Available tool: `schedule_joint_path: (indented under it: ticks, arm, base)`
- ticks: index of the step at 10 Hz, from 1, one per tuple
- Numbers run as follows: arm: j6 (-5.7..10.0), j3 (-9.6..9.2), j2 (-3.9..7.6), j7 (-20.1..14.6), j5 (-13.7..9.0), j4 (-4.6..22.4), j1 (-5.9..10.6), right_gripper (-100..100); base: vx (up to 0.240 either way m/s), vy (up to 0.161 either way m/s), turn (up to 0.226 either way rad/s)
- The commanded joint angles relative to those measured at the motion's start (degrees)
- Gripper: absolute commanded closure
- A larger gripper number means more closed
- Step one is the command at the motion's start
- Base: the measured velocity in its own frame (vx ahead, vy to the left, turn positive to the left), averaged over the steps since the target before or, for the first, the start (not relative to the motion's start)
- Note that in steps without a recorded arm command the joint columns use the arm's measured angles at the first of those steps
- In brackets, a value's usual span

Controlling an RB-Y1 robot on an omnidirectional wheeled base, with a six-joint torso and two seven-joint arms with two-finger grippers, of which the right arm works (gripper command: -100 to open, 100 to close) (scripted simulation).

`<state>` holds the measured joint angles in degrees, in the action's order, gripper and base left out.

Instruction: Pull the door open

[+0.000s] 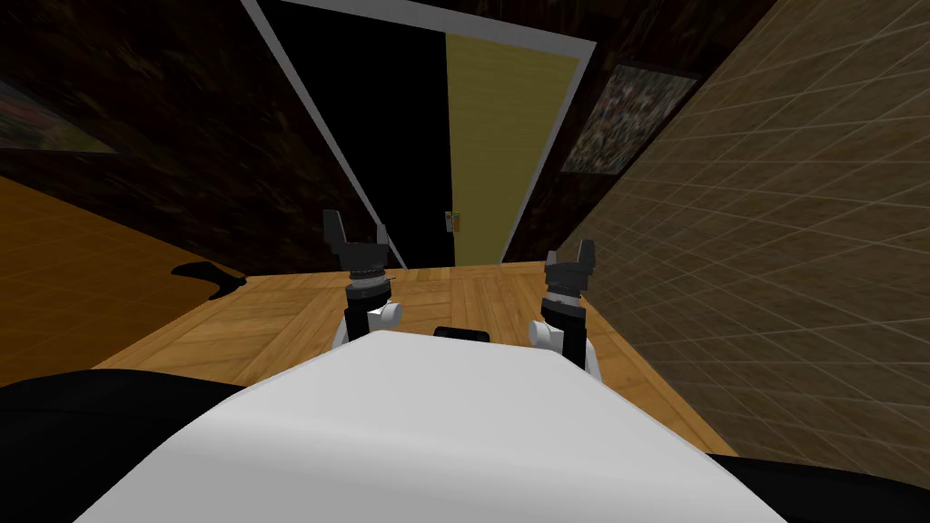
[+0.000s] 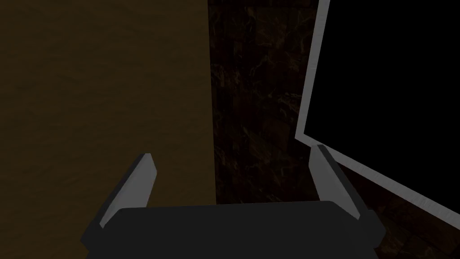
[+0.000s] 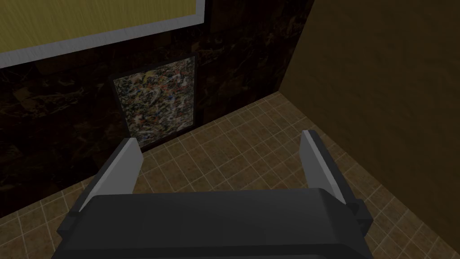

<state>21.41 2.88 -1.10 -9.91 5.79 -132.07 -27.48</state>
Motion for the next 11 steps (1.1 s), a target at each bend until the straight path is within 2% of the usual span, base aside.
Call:
schedule_joint_path:
  ticks: [1, 5, 11]
  arm:
    - [-0.12, 0.21, 0.9, -0.5, 0.6, 1.6, 0.64, -100]
    - [-0.39, 0.7, 2.54, -1.7, 1.9, 5.3, 2.14, -100]
    - [-0.96, 1.73, 4.77, -4.2, 4.8, 13.3, 5.35, -100]
  base:
    - [0.074, 0.043, 0.047]
    - [0.152, 0.053, 0.043]
    - [0.16, 0.072, 0.061]
